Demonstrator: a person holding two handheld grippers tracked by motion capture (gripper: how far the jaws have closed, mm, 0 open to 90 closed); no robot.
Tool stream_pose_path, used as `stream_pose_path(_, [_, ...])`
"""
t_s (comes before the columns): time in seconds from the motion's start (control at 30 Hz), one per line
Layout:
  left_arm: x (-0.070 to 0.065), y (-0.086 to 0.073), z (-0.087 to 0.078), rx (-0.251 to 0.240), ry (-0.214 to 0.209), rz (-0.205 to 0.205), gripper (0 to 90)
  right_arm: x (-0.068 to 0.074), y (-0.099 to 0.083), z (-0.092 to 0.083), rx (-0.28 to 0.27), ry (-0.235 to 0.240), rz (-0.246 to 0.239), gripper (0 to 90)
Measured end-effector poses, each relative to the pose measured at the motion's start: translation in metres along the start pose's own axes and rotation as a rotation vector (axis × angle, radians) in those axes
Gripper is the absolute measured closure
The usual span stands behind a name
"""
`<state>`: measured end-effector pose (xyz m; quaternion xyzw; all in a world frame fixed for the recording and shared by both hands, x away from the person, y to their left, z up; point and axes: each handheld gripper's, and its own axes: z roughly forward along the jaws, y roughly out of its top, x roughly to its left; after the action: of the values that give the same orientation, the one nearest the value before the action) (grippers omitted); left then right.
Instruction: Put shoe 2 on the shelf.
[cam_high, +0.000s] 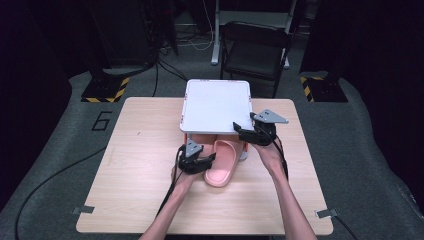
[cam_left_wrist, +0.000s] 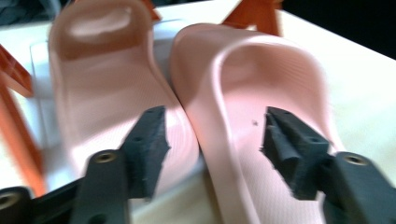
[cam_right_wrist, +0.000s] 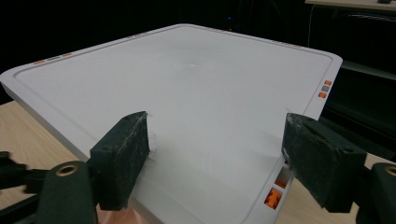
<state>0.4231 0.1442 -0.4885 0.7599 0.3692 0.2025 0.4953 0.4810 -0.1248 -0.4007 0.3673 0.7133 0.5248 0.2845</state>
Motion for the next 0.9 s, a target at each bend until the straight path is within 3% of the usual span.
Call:
stream_pose_path(0.1, [-0.003,-0.005,-0.022,-0.024,-0.100,0.012,28.8,0.001,0.000,0.000,0.005,-0.004,0.004,22.6])
stream_pose_path(0.17, [-0.008,-0.013,-0.033,0.009,-0.156,0.063,22.1,0.002,0.001,0.000,0.007,-0.011,0.000,22.6])
stream_pose_path(0.27, [-0.011,-0.025,-0.037,0.049,-0.173,0.117,16.9,0.003,0.001,0.000,0.011,-0.015,-0.004,22.6])
stream_pose_path(0.43, [-0.011,-0.037,-0.026,0.144,-0.209,0.121,15.9,0.002,0.001,0.000,0.014,-0.011,-0.003,22.3])
stream_pose_path(0.47, [-0.013,-0.037,-0.024,0.150,-0.206,0.129,16.3,0.003,0.001,0.000,0.012,-0.014,0.000,22.3])
stream_pose_path(0.57, [-0.024,-0.037,-0.014,0.187,-0.182,0.204,18.7,0.003,0.001,0.000,0.012,-0.015,-0.001,22.3])
stream_pose_path(0.7, [-0.033,-0.036,-0.002,0.180,-0.170,0.239,21.1,0.002,0.001,-0.001,0.012,-0.021,0.008,22.3])
stream_pose_path(0.9, [-0.037,-0.026,0.016,0.130,-0.067,0.216,26.3,0.001,-0.001,-0.002,0.002,-0.026,0.017,22.4])
